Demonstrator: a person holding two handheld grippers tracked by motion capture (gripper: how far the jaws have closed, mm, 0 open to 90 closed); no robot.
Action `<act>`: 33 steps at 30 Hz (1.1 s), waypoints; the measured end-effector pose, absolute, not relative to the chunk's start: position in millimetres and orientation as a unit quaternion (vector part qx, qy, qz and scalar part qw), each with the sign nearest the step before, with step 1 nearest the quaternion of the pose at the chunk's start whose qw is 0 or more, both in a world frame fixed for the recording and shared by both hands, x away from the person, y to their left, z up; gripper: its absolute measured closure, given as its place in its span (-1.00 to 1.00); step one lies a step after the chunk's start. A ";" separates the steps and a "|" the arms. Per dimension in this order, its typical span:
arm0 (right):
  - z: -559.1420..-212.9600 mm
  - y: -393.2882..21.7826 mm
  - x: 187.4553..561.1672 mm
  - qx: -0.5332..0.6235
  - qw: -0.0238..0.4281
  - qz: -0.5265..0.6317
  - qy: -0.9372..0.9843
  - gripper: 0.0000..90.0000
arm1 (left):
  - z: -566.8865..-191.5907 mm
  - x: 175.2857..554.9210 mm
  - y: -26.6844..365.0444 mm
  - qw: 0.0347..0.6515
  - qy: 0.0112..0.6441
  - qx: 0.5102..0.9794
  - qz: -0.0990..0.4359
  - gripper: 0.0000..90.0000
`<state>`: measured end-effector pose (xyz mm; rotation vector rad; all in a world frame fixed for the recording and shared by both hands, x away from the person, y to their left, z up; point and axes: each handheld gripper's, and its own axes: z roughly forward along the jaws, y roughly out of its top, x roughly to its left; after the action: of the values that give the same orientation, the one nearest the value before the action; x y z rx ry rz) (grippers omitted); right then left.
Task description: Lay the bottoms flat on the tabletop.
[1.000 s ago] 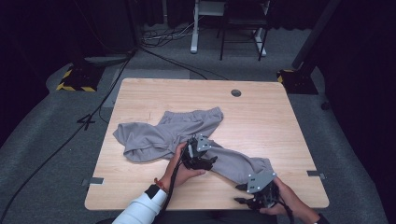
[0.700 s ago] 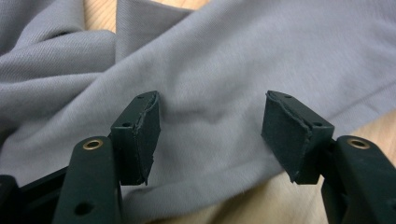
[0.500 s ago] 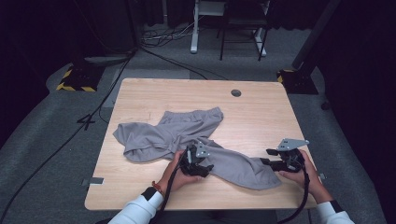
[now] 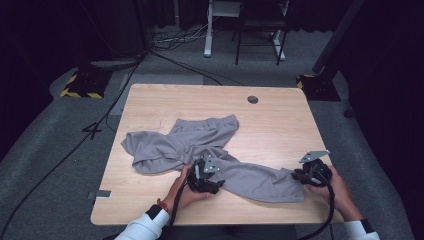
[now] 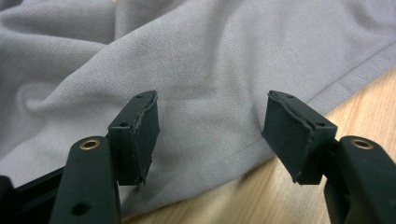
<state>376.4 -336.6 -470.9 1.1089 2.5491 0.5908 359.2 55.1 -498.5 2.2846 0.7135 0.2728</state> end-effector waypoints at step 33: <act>-478.7 -267.4 402.9 0.267 0.139 0.279 0.912 0.55 | -480.3 400.6 233.6 0.306 0.474 0.804 0.190 -0.31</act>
<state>402.9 -267.4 -478.7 0.7712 2.6367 0.8060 400.6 233.6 -480.3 2.1261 1.2531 0.5037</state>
